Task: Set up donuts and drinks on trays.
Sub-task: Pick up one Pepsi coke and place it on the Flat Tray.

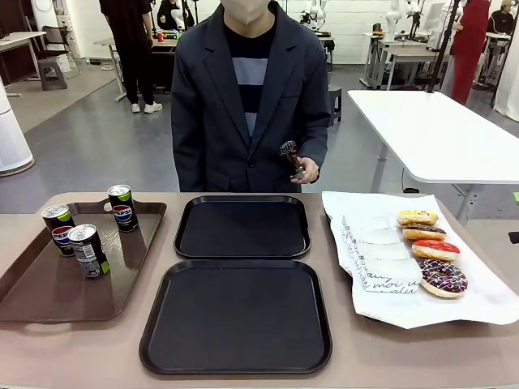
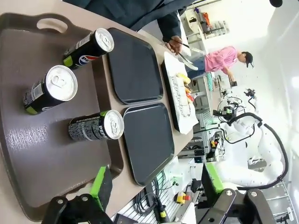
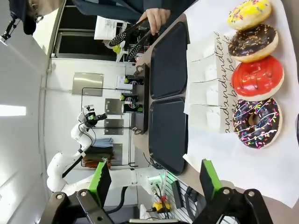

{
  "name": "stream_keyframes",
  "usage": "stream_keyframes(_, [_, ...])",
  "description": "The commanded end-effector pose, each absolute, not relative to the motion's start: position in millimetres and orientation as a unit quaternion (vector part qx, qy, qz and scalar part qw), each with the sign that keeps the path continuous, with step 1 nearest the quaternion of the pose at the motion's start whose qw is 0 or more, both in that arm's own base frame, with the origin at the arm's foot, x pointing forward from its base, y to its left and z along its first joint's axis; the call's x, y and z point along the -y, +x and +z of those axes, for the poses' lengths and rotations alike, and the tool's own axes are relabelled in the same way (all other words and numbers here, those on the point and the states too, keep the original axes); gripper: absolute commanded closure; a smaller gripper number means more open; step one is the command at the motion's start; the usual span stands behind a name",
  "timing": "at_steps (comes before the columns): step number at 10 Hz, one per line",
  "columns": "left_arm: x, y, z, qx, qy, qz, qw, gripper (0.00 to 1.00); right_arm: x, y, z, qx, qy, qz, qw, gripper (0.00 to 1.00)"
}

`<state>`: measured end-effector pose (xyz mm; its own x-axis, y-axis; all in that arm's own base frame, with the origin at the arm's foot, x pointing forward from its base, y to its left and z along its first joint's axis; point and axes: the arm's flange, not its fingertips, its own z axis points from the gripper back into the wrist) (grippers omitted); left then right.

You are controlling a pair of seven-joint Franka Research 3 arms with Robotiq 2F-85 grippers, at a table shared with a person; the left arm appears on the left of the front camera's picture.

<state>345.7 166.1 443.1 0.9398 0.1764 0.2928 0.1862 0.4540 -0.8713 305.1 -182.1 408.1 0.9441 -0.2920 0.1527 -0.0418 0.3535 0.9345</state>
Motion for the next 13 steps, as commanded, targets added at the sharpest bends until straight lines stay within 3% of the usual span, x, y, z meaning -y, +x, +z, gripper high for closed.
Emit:
stream_keyframes(1, [-164.4, 346.2, 447.4, 0.183, -0.53, -0.009, 0.828, 0.0, 182.3, 306.1, 406.6, 0.15, 0.571, -0.075, 0.804, 0.0])
stream_keyframes(10, [-163.9, 345.8, 445.7, 0.174, -0.524, -0.003, 0.834, 0.0, 182.3, 306.1, 406.6, 0.15, 0.571, -0.075, 0.804, 0.0])
stream_keyframes(12, [-124.4, 339.4, 487.2, 0.202, -0.407, -0.046, 0.89, 0.0, 182.3, 306.1, 406.6, 0.15, 0.571, -0.075, 0.804, 0.0])
stream_keyframes(13, [-95.7, 343.0, 506.5, 0.187, -0.341, -0.069, 0.919, 0.0, 182.3, 306.1, 406.6, 0.15, 0.571, -0.075, 0.804, 0.0])
